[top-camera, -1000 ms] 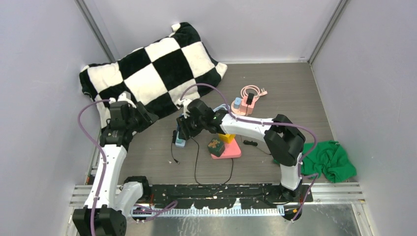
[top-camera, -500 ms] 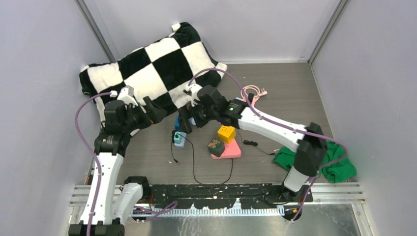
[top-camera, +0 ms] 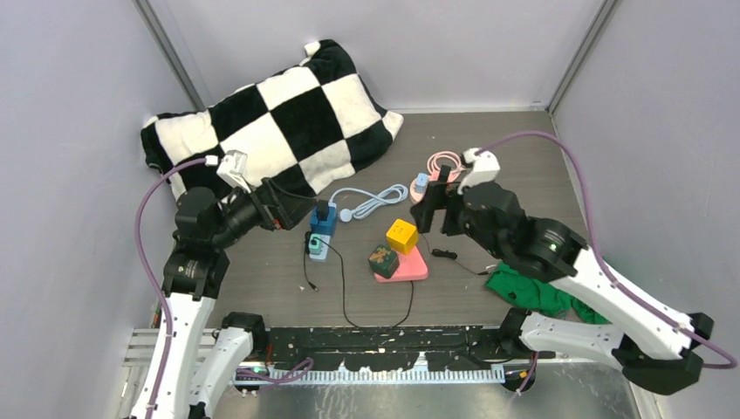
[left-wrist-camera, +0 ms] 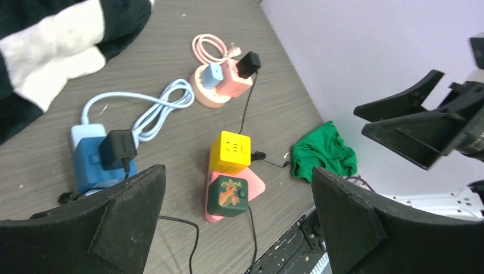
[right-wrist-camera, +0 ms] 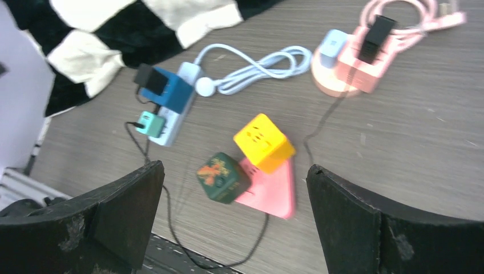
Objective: Insert the plug
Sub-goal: Reset both arms
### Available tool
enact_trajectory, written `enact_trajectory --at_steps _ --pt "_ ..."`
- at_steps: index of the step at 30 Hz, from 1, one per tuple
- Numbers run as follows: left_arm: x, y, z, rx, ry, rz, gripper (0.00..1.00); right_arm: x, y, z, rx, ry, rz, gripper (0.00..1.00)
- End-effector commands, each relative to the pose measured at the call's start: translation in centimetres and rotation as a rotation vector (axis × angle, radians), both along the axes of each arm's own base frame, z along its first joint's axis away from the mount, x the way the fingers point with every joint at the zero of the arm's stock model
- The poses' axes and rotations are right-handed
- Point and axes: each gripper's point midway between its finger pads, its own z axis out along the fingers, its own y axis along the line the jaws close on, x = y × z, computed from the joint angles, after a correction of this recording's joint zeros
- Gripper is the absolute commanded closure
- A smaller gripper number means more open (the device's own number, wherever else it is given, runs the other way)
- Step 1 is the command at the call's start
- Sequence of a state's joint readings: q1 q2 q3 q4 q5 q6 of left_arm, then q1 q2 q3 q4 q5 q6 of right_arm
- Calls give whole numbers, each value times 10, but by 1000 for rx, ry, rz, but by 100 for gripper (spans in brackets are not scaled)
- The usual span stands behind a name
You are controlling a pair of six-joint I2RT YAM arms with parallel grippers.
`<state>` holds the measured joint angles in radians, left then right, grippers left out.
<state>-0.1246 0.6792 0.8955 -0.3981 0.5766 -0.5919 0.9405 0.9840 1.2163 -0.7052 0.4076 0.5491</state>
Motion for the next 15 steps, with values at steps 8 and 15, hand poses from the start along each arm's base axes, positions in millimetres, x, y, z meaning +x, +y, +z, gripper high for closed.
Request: enact_trajectory --at_steps 8,15 --pt "-18 -9 31 -83 -150 -64 0 -24 -82 24 50 -90 -184 0" --pt "-5 0 11 -60 -99 20 0 -26 -82 18 54 -80 -178 0"
